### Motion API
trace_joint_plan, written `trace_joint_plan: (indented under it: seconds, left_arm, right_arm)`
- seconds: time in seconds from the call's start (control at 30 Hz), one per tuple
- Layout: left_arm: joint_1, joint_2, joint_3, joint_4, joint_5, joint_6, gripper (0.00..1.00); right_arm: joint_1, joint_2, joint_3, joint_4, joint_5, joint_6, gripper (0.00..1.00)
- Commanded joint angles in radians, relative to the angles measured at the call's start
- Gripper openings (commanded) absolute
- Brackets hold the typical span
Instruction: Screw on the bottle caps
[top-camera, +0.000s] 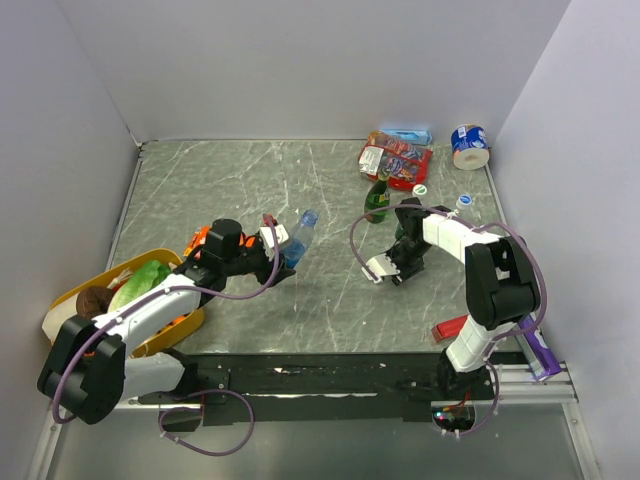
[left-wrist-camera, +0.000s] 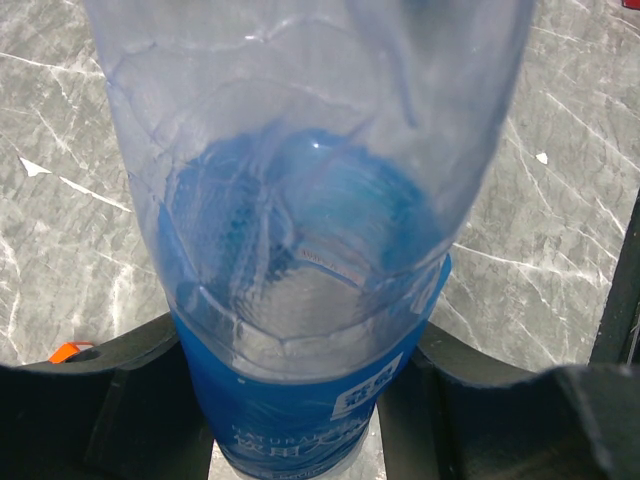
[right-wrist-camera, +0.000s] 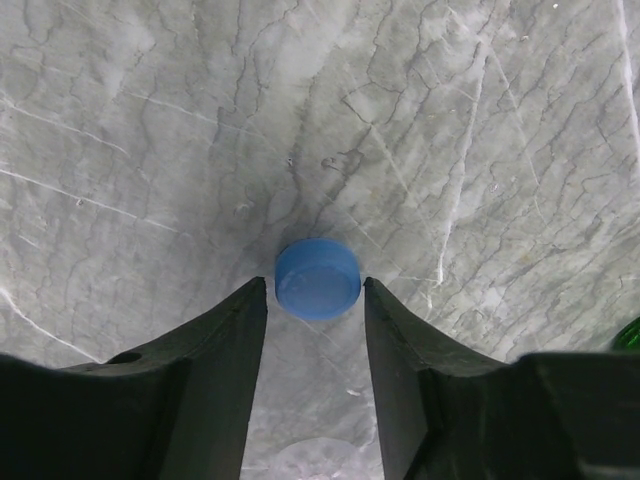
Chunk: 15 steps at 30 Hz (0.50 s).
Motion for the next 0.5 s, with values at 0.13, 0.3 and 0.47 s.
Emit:
trace_joint_plan:
  seconds: [0.13,0.3,0.47]
  left_arm:
    - [0.005,0.004,0.013,0.043,-0.001,-0.015,0.01]
    - [0.004,0.007,0.012,0.043,-0.002,-0.012,0.01]
    - [0.005,0.011,0.009,0.057,0.002,-0.013,0.01]
  right_arm:
    - [-0.004,0.027,0.022,0.0,-0.004,0.028,0.48]
    - [-0.004,0.024,0.021,0.003,-0.003,0.033,0.44]
    - [-0.002,0.002,0.06,-0.05,-0.041,0.074,0.37]
